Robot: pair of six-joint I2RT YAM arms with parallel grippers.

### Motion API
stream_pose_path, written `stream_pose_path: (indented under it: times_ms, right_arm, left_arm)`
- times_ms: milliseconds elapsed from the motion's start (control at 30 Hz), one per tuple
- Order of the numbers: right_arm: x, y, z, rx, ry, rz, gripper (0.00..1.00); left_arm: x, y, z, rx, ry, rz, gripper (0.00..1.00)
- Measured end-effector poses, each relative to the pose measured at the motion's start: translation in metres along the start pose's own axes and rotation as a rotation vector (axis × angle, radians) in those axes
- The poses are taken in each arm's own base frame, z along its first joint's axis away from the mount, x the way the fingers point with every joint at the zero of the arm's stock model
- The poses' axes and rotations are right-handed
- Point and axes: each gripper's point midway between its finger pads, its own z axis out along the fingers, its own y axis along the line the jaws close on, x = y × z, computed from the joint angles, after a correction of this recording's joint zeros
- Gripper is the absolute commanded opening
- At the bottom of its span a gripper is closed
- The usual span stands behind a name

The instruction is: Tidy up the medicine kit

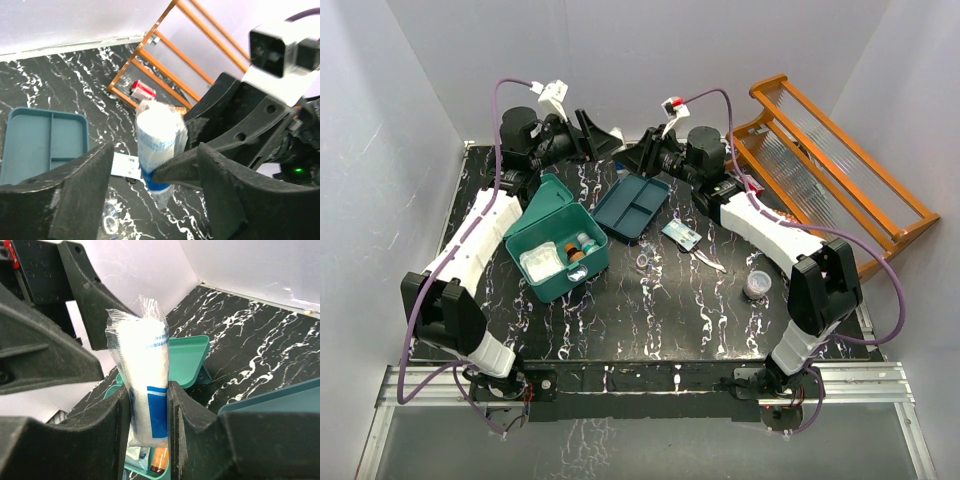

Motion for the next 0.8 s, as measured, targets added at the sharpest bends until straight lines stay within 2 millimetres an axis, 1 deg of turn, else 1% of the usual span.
stream_pose_path:
  times_ms: [33,100,233,300,333,400,433,500,633,700,800]
  right_arm:
    - [0.001,0.003,-0.001,-0.015,-0.003,0.005,0.29]
    - [0.004,0.008,-0.003,-0.040,-0.002,0.011,0.29]
    - [0.004,0.015,-0.003,-0.074,-0.010,0.016,0.30]
    - [0.003,0.017,-0.003,-0.088,-0.015,0.015,0.30]
    - [0.003,0.018,-0.004,-0.093,-0.016,0.016,0.31]
    - [0.005,0.019,-0.004,-0.099,-0.011,0.019,0.34]
    - [0.007,0.020,-0.004,-0.101,-0.006,0.022,0.37]
    - [0.012,0.019,-0.004,-0.099,0.004,0.032,0.50]
    - [0.015,0.019,-0.006,-0.084,0.014,0.047,0.73]
    - [0.014,0.020,-0.012,-0.064,0.020,0.042,0.78]
    - [0.013,0.021,-0.023,-0.033,0.032,0.015,0.82]
  left_arm:
    - [-0.002,-0.004,-0.001,0.013,-0.010,-0.007,0.56]
    - [-0.003,-0.007,0.000,0.035,-0.021,-0.023,0.53]
    - [0.002,-0.008,0.002,0.053,-0.017,-0.065,0.51]
    - [0.004,-0.007,0.002,0.058,-0.019,-0.079,0.47]
    - [0.006,-0.007,0.003,0.059,-0.019,-0.086,0.42]
    - [0.009,-0.004,0.004,0.058,-0.017,-0.100,0.26]
    - [0.010,-0.004,0.004,0.059,-0.019,-0.101,0.20]
    - [0.013,-0.003,0.003,0.060,-0.020,-0.091,0.15]
    - [0.017,0.002,0.000,0.040,-0.028,-0.050,0.15]
    - [0.017,0.004,-0.004,0.029,-0.035,-0.009,0.16]
    - [0.014,0.003,-0.010,0.018,-0.049,0.076,0.17]
